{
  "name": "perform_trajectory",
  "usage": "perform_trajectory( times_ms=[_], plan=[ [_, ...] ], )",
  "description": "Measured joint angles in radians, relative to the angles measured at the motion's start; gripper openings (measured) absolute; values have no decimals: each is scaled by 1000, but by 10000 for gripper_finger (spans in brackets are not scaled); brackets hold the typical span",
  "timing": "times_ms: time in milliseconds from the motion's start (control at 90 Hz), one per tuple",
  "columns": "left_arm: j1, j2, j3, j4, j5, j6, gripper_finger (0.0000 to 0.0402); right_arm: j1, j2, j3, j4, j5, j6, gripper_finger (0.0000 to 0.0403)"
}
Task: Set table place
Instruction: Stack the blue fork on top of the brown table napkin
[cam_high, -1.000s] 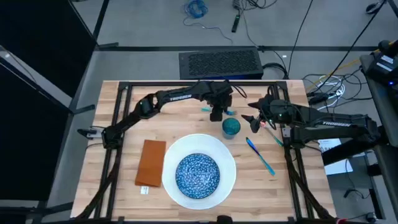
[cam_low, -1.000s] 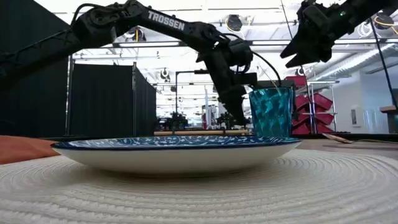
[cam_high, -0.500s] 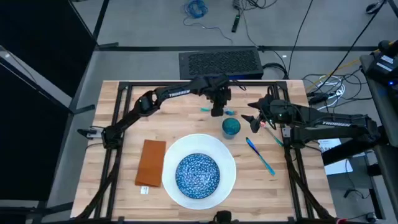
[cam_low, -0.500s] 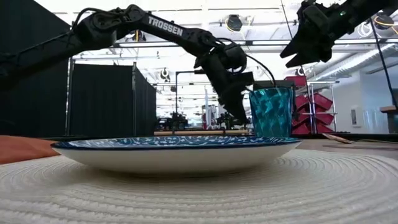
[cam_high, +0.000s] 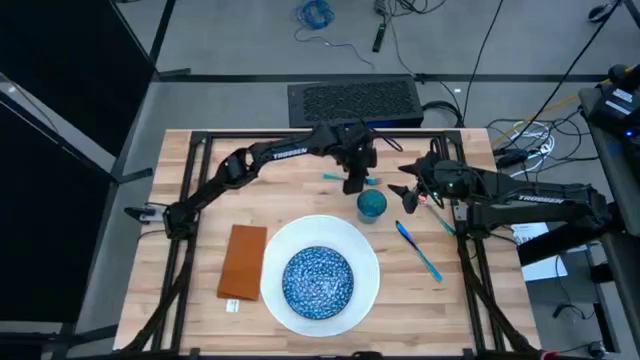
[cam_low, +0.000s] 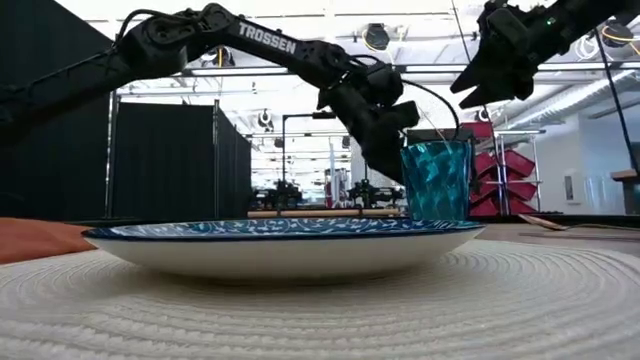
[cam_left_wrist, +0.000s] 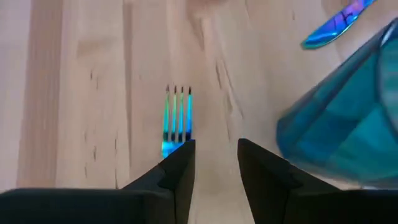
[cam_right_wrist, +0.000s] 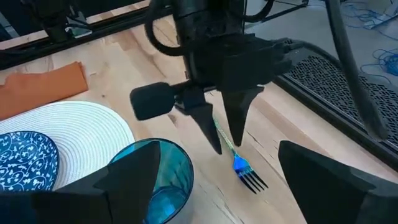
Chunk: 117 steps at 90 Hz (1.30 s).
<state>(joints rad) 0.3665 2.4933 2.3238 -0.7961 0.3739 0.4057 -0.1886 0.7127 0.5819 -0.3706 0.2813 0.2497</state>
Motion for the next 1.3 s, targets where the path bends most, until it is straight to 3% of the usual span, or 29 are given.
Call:
perform_trajectory(
  times_ms=[222,356,422,578,744,1067,1300],
  plan=[
    [0,-16,0,30,65,-36,107,0,0,0,-10,0,0,313],
    [1,-16,0,68,256,-89,107,0,0,0,-11,0,-7,313],
    [0,-16,0,103,287,-109,107,0,0,0,-10,0,-7,313],
    [-2,-16,0,125,172,-123,107,0,0,0,-10,0,-7,313],
    [-5,-22,0,117,139,-138,107,0,0,0,-10,0,-11,313],
    [-10,-25,33,-67,-205,-15,107,0,0,0,-15,0,-11,313],
    [-1,-25,32,-169,-233,14,107,0,0,0,0,-1,-11,313]
  ],
)
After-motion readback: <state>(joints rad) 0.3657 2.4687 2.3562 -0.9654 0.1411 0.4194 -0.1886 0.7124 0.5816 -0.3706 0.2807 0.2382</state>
